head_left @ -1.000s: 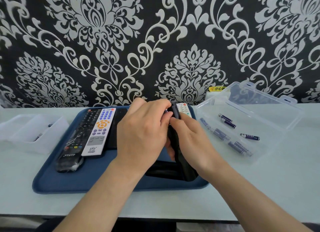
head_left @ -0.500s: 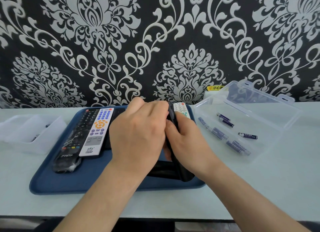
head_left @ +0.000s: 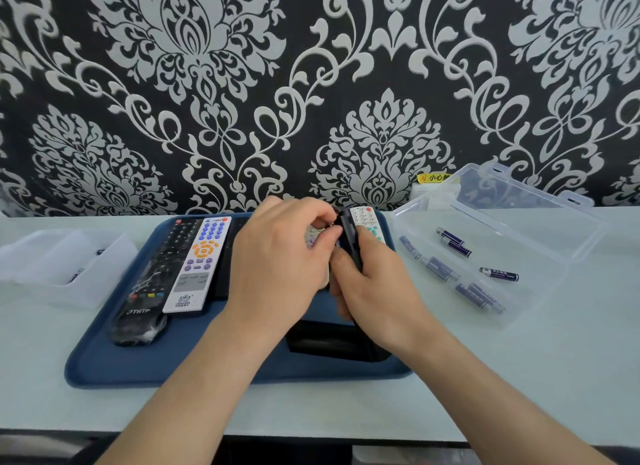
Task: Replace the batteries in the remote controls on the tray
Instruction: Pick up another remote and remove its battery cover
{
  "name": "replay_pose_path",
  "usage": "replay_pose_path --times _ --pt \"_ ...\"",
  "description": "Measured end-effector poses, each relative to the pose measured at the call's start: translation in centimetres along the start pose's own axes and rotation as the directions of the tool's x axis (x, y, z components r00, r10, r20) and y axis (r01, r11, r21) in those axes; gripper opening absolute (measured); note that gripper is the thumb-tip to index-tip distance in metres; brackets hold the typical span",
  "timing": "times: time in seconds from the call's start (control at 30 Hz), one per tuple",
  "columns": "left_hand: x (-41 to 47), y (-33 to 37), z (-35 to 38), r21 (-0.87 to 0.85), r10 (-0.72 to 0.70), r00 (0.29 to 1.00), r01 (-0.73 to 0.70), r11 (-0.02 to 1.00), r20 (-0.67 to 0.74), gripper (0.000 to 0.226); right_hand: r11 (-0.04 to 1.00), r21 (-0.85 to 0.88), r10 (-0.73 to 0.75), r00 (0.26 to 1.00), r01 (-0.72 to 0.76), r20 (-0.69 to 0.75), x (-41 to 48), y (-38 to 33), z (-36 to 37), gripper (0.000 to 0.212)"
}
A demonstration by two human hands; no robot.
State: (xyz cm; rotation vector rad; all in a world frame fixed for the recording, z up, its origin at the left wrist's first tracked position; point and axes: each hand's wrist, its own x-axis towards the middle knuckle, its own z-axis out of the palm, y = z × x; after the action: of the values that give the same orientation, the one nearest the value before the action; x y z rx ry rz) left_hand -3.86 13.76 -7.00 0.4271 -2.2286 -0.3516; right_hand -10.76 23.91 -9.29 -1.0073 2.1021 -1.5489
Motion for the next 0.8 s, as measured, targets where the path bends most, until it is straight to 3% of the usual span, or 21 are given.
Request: replay_pose_path --times 0.17,0.37,0.47,0.8 --pt "-0.4 0.6 0.2 0.029 0.032 0.995 -0.03 0.999 -0.091 0.016 0.995 0.1 0.022 0.999 -0.026 0.034 0.0 -0.3 -0.1 0.021" --pt "-0.7 1.0 0.2 0.269 0.214 0.973 -0.184 0.945 -0.087 0.009 1.0 0.006 -0.031 0.999 0.031 -0.02 0.2 -0.1 -0.2 0.02" --pt "-0.7 1.1 0.3 0.297 0.211 0.976 -0.186 0.937 -0.054 0.011 1.0 -0.017 -0.027 0.999 0.026 -0.041 0.0 -0.1 -0.2 0.022" --pt "0.2 0.2 0.6 -0.053 -0.01 1.0 0.01 0.999 0.012 0.012 0.998 -0.047 0.03 0.999 -0.031 -0.016 0.2 0.4 -0.4 0.018"
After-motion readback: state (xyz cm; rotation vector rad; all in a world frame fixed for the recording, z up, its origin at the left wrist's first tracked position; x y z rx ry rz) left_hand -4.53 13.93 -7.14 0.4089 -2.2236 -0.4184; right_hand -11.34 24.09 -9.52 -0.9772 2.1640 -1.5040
